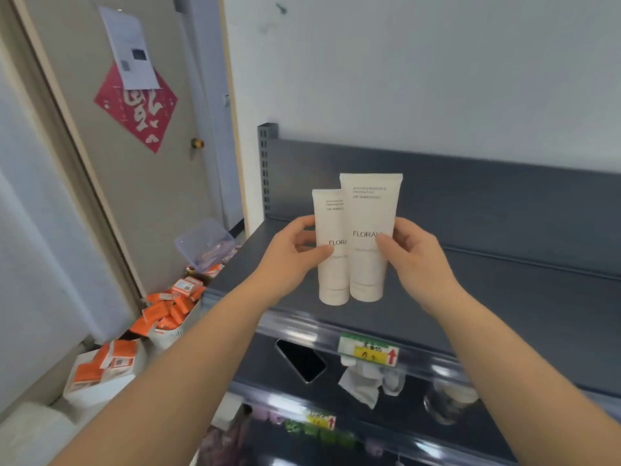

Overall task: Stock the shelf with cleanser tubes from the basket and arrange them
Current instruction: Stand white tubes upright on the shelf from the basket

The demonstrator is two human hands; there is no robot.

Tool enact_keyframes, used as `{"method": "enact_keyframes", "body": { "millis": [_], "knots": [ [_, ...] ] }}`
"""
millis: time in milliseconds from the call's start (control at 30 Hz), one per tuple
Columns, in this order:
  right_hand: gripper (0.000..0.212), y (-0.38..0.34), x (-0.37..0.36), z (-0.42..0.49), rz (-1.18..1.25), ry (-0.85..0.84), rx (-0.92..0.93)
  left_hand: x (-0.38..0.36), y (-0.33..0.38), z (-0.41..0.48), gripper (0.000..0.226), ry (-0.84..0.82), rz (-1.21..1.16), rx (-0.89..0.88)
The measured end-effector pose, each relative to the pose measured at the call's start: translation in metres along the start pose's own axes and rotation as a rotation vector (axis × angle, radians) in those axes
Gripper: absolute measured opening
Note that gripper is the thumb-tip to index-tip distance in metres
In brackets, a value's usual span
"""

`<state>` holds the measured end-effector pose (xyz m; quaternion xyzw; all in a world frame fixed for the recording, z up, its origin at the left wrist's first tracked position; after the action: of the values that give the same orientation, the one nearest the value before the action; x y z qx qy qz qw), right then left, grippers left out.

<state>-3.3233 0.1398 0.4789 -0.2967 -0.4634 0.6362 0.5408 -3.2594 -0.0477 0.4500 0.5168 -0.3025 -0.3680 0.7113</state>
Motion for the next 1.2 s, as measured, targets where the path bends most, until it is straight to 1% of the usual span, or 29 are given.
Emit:
{"method": "enact_keyframes", "body": {
  "millis": [100,200,300,433,567,733,833,1033,1133,1200],
  "knots": [
    [0.026,0.034,0.014,0.009,-0.044,-0.004,-0.023,-0.027,-0.019,0.008,0.039,-0.009,0.061,0.012],
    [0.028,0.075,0.016,0.01,-0.058,-0.014,-0.089,-0.035,-0.044,0.018,0.036,0.067,0.062,0.053],
    [0.029,0.099,0.016,0.015,-0.044,0.046,-0.123,-0.033,-0.057,0.033,0.038,0.116,0.035,0.064],
    [0.032,0.109,0.01,0.039,-0.121,0.081,-0.101,-0.035,-0.063,0.064,0.041,0.058,0.123,-0.018],
    [0.029,0.118,-0.002,0.072,-0.198,0.114,-0.096,-0.039,-0.072,0.104,0.043,-0.019,0.169,0.009],
    [0.025,0.13,-0.013,0.112,-0.309,0.093,-0.14,-0.033,-0.083,0.148,0.041,0.01,0.168,0.048],
    [0.023,0.136,-0.016,0.128,-0.337,0.111,-0.144,-0.033,-0.085,0.165,0.04,0.002,0.158,0.064],
    [0.023,0.141,-0.019,0.142,-0.304,0.144,-0.21,-0.036,-0.093,0.178,0.045,0.0,0.156,0.092],
    [0.032,0.141,-0.019,0.141,-0.298,0.142,-0.253,-0.035,-0.098,0.177,0.054,-0.005,0.208,0.13],
    [0.04,0.143,-0.016,0.136,-0.341,0.135,-0.294,-0.03,-0.1,0.174,0.063,0.02,0.269,0.156]
  ]
}}
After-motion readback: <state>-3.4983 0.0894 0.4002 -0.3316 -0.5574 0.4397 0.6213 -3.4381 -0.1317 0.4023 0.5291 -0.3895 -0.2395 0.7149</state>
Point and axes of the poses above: each hand's wrist, its own z-axis towards the middle knuckle, its own x-axis out of the back of the hand, y = z × x, the point moved 5 cm from there along z, towards the middle knuckle, and after that the axes turned 14 degrees about y, right-handed, at the moved point
